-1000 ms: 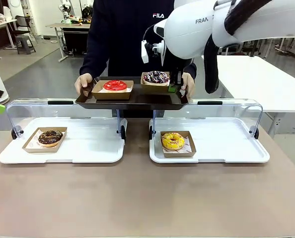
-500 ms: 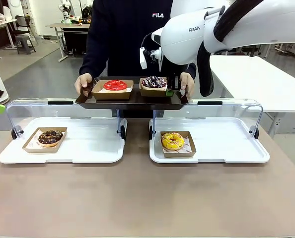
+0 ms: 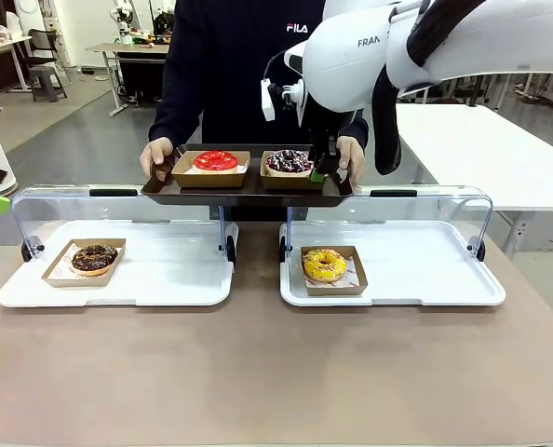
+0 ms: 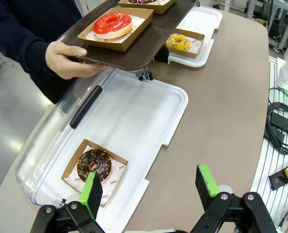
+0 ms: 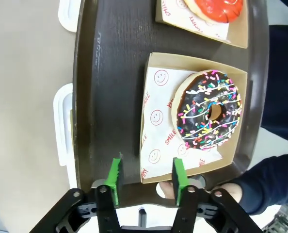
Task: Provide the desired donut to the person.
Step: Place the picked Paper togo box onto the Handle tray extended by the person.
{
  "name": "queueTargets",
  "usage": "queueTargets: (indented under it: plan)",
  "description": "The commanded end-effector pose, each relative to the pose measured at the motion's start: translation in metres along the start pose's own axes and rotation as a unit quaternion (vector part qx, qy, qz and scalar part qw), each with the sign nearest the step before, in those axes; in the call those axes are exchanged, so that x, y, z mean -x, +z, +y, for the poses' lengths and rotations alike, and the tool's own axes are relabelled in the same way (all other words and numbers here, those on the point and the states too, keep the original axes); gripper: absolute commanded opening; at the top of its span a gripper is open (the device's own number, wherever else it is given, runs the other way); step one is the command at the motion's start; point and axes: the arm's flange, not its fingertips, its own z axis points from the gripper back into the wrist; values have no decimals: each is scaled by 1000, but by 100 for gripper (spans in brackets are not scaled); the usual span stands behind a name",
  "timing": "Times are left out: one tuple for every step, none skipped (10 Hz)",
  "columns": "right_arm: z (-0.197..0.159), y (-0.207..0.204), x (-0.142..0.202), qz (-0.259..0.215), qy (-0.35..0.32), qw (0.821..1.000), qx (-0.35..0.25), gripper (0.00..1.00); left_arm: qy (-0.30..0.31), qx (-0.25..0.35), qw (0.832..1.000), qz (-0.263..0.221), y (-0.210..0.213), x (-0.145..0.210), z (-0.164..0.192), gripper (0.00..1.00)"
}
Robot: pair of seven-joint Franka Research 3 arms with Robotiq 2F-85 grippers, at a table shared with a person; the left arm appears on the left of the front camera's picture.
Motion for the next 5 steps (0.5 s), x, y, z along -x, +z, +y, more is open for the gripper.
queueTargets:
  plan:
    - [9,7,8,-16,2,1000,-11,95,2,1,1000,-5,1,1,0,100]
    - [9,10,10,-18,-2,1000,-13,100,2,1,1000,-5,1,1,0,100]
    - [8,11,11,-21,-4,1000,-18,100,2,1,1000,-5,1,1,0,100]
    - [9,11,11,-20,-8,1000,-19,100,2,1,1000,-5,1,1,0,100]
    - [9,11,12,-20,-9,999,-28,100,2,1,1000,-5,1,1,0,100]
